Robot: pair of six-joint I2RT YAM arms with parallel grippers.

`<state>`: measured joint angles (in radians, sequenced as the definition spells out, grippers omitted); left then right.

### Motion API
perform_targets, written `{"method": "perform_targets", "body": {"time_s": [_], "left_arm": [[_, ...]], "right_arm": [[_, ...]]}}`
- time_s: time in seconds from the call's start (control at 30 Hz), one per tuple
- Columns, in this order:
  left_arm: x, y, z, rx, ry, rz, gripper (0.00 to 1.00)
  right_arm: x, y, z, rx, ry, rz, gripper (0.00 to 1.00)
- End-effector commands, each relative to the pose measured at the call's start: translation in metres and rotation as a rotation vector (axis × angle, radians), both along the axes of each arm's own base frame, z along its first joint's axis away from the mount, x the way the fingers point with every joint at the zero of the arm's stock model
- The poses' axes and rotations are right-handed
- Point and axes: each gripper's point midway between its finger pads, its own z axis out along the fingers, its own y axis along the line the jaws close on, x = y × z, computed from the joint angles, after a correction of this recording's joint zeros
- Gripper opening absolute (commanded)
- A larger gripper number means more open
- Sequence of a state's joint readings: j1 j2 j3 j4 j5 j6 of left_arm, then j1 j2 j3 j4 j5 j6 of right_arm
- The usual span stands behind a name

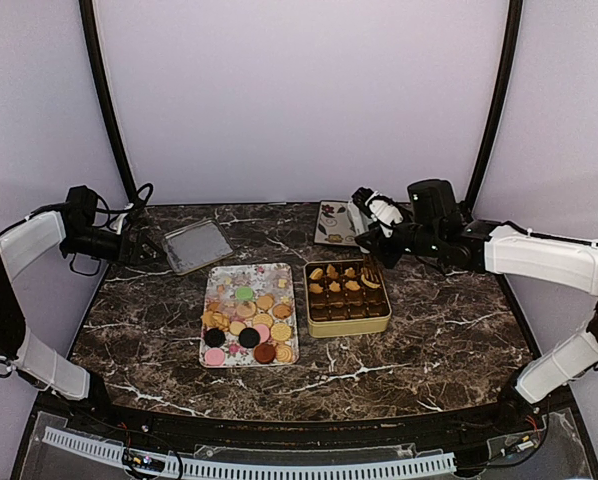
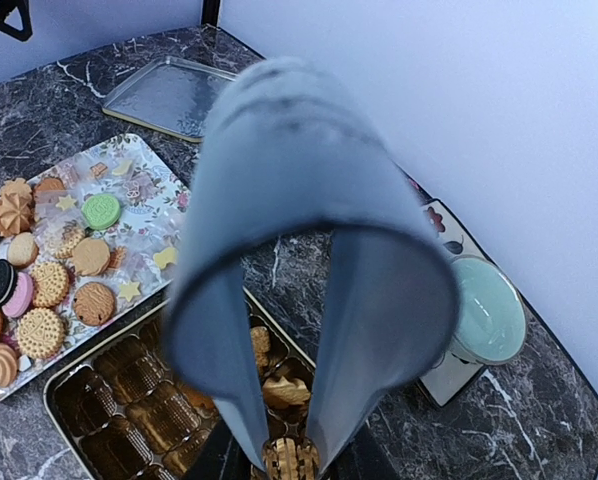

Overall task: Pack the cookies
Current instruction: Place the fake cookies in the empty pocket of the box.

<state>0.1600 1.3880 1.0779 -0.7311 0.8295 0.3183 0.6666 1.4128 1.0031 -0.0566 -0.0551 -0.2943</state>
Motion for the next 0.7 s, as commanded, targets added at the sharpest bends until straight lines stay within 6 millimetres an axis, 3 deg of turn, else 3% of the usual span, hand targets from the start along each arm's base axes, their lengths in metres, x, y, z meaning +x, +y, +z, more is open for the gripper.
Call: {"method": "perform_targets", "body": {"time_s": [0.0,0.5,0.67], "left_arm": [[-0.005,-0.001,0.009,-0.003,-0.024,-0.005,0.96],[-0.005,-0.001,0.01,-0.003,-0.026,-0.006,0.96],[-0.005,-0.001,0.012,-0.004,-0.031,-0.006,0.96]], "right_arm": [[0.011,0.007,0.022,0.032,-0.061,0.011,0.0],[0.01,0.008,-0.012,0.006,0.021,0.008,0.0],[0.021,0.001,-0.02,-0.048,0.044,-0.06,0.0]]}}
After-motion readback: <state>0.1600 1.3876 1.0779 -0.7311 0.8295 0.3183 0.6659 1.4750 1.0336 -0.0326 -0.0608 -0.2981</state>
